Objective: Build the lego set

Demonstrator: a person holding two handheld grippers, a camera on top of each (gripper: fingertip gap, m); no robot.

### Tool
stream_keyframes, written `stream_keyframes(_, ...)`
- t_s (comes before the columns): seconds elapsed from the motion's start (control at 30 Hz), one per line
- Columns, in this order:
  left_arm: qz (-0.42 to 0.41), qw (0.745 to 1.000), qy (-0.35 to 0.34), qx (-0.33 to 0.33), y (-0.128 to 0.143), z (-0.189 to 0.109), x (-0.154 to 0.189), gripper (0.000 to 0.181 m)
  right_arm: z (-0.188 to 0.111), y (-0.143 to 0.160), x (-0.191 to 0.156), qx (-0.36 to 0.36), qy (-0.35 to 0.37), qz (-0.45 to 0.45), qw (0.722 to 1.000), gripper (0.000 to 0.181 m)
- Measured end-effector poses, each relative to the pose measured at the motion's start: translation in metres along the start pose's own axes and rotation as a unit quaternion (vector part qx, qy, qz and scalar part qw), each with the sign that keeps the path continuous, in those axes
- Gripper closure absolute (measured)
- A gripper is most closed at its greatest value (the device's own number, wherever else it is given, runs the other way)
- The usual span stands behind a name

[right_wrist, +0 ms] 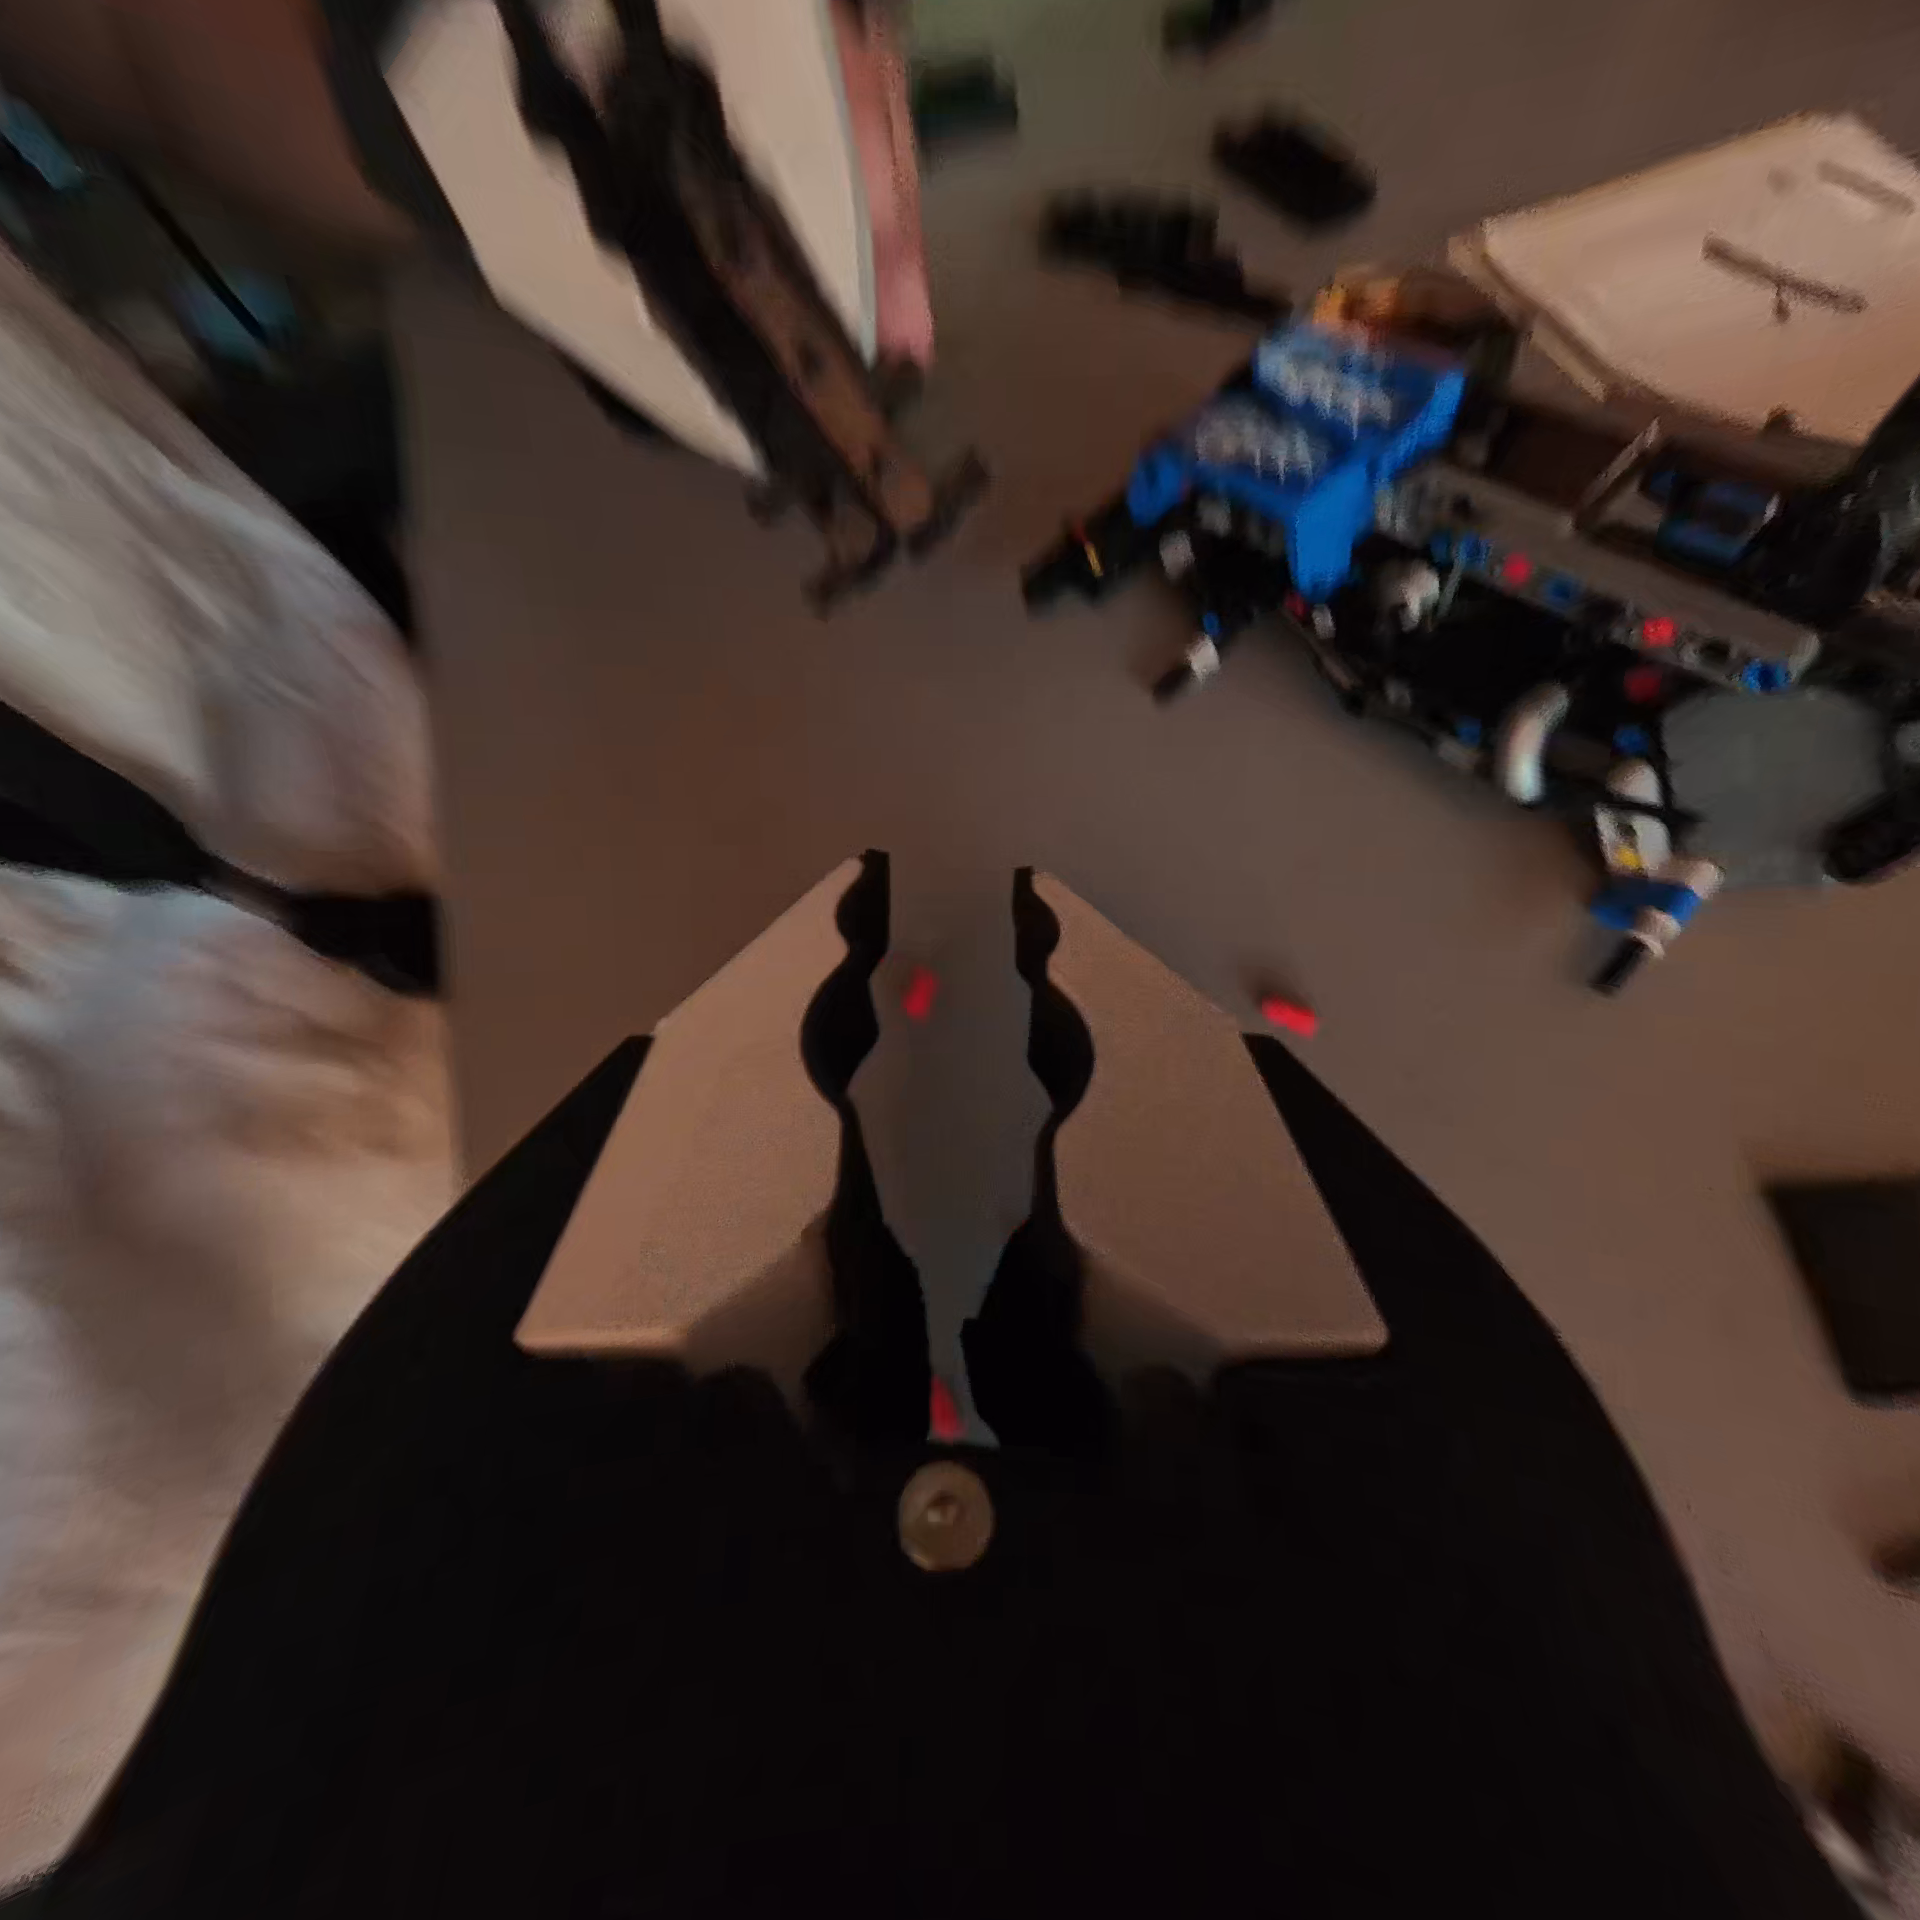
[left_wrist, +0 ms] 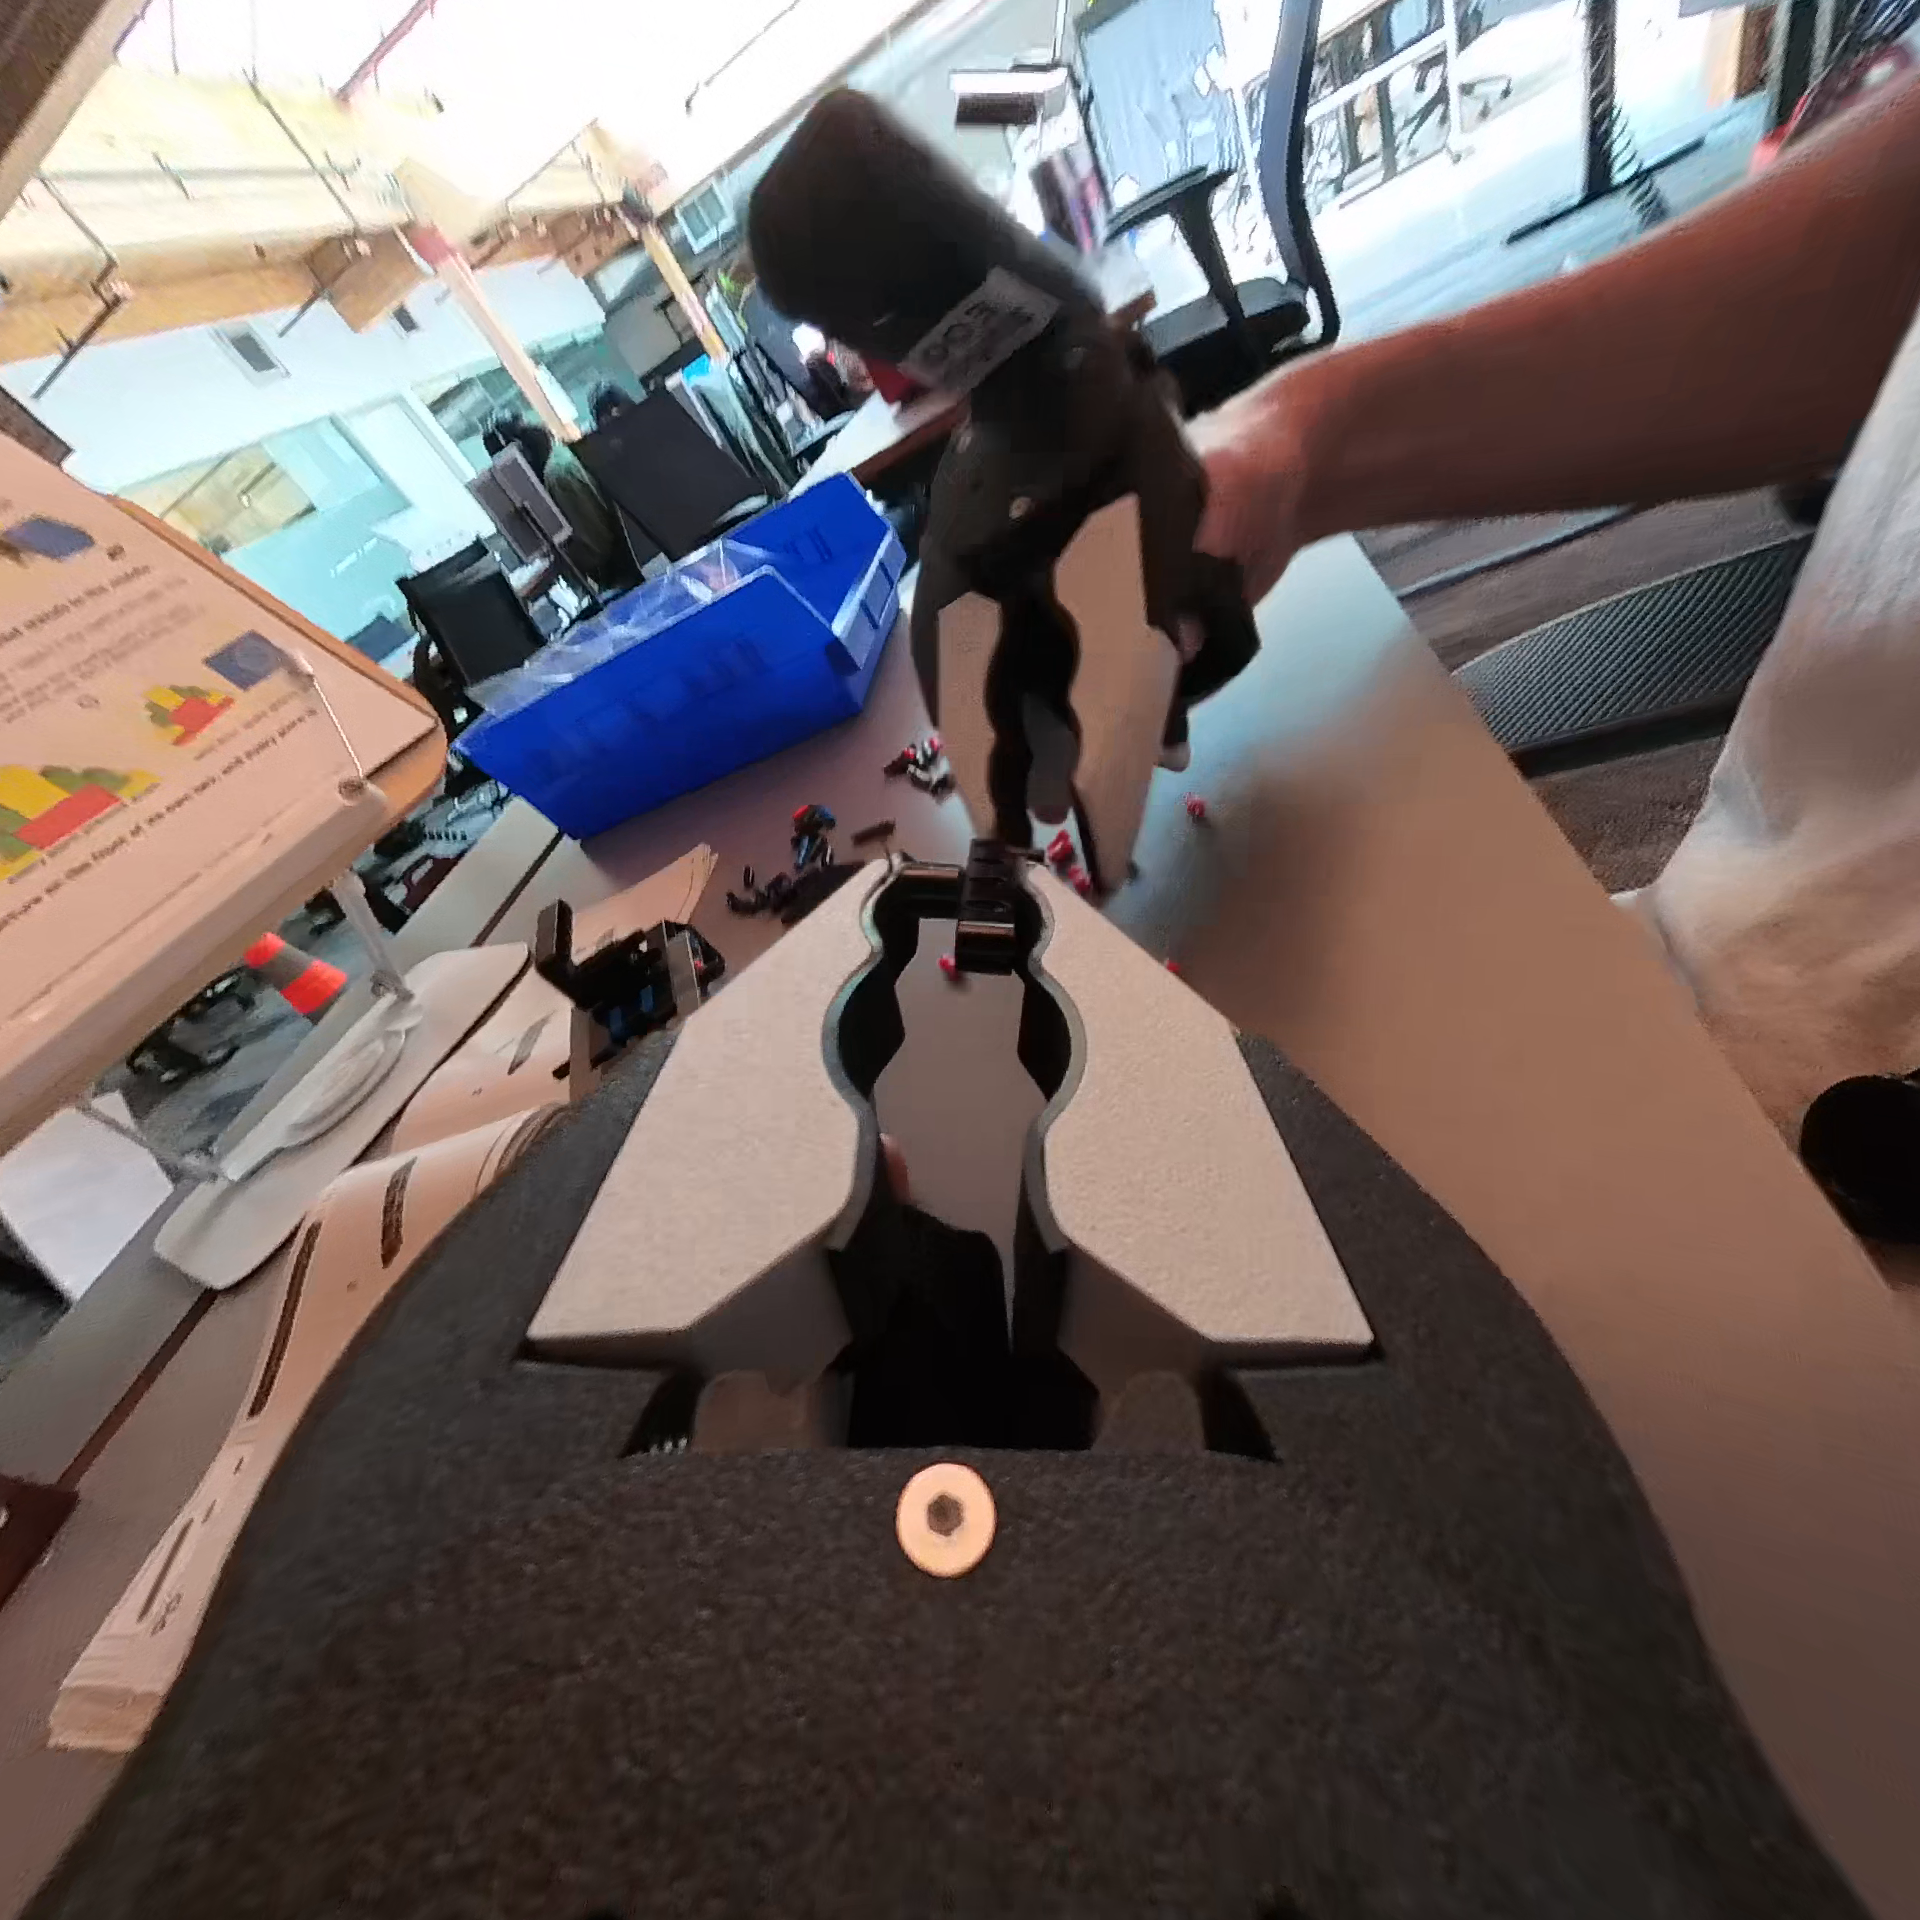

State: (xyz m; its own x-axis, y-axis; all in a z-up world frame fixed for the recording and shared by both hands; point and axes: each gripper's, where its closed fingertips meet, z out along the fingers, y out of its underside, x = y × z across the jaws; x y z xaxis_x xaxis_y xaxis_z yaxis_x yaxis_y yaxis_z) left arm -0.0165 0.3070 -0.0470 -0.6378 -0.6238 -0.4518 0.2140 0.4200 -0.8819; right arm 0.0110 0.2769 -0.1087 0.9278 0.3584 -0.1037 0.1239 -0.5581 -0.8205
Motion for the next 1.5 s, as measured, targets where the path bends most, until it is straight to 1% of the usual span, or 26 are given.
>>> stream_keyframes(0.03,0.002,1.000,0.003,0.013,-0.005,-0.001,0.002,0.166,-0.004,-0.017,-0.008,0.053,-0.036,0.037,0.997,0.156)
stream_keyframes(0.07,0.004,1.000,0.005,0.025,-0.010,-0.002,0.004,0.166,-0.009,-0.035,-0.014,0.109,-0.076,0.078,0.988,0.153)
stream_keyframes(0.1,0.006,0.999,0.007,0.036,-0.014,-0.003,0.006,0.166,-0.013,-0.049,-0.019,0.155,-0.119,0.123,0.973,0.150)
stream_keyframes(0.13,0.006,0.999,0.009,0.045,-0.018,-0.003,0.008,0.166,-0.015,-0.056,-0.024,0.179,-0.161,0.156,0.958,0.141)
stream_keyframes(0.2,0.005,0.998,0.013,0.057,-0.022,-0.004,0.011,0.166,-0.013,-0.061,-0.030,0.201,-0.205,0.189,0.939,0.142)
stream_keyframes(0.27,0.004,0.998,0.018,0.065,-0.025,-0.004,0.013,0.167,-0.015,-0.069,-0.035,0.224,-0.241,0.206,0.921,0.148)
stream_keyframes(0.33,0.005,0.998,0.019,0.066,-0.024,-0.004,0.014,0.166,-0.015,-0.070,-0.040,0.223,-0.258,0.207,0.917,0.155)
stream_keyframes(0.43,0.007,0.998,0.021,0.066,-0.023,-0.003,0.015,0.166,-0.014,-0.068,-0.039,0.216,-0.240,0.198,0.925,0.164)
stream_keyframes(0.57,0.004,0.999,0.019,0.043,-0.016,0.000,0.013,0.166,-0.013,-0.065,-0.034,0.218,-0.214,0.199,0.931,0.167)
stream_keyframes(0.77,-0.007,1.000,0.019,0.007,-0.003,0.004,0.011,0.165,-0.011,-0.059,-0.027,0.216,-0.198,0.211,0.933,0.173)
stream_keyframes(0.87,-0.007,1.000,0.019,0.000,-0.001,0.004,0.011,0.165,-0.012,-0.059,-0.026,0.216,-0.200,0.216,0.931,0.173)
stream_keyframes(0.93,-0.009,1.000,0.020,0.003,-0.002,0.003,0.011,0.165,-0.014,-0.061,-0.029,0.221,-0.215,0.221,0.925,0.174)
stream_keyframes(1.03,-0.004,1.000,0.015,0.006,-0.002,0.003,0.010,0.165,-0.015,-0.063,-0.035,0.220,-0.249,0.240,0.912,0.166)
stream_keyframes(1.07,-0.004,1.000,0.015,0.010,-0.004,0.003,0.010,0.165,-0.013,-0.063,-0.034,0.219,-0.246,0.241,0.913,0.173)
stream_keyframes(1.1,-0.005,1.000,0.016,0.012,-0.005,0.002,0.010,0.166,-0.012,-0.063,-0.034,0.221,-0.242,0.239,0.914,0.175)
stream_keyframes(1.17,-0.012,1.000,0.024,0.008,-0.004,0.002,0.011,0.166,-0.015,-0.066,-0.034,0.229,-0.252,0.252,0.906,0.175)
stream_keyframes(1.23,-0.054,0.998,0.037,0.000,-0.001,0.002,0.010,0.165,-0.016,-0.066,-0.029,0.233,-0.238,0.250,0.909,0.175)
stream_keyframes(1.3,-0.132,0.989,0.074,-0.004,-0.001,0.001,0.009,0.153,-0.019,-0.065,-0.024,0.245,-0.215,0.238,0.915,0.175)
stream_keyframes(1.33,-0.173,0.981,0.090,-0.004,-0.001,0.000,0.008,0.151,-0.024,-0.067,-0.021,0.260,-0.205,0.226,0.916,0.175)
stream_keyframes(1.4,-0.242,0.963,0.118,0.006,-0.002,-0.001,0.006,0.155,-0.030,-0.070,-0.019,0.277,-0.191,0.211,0.918,0.175)
stream_keyframes(1.5,-0.305,0.941,0.142,0.030,-0.007,-0.003,0.003,0.165,-0.026,-0.066,-0.017,0.266,-0.156,0.188,0.932,0.175)
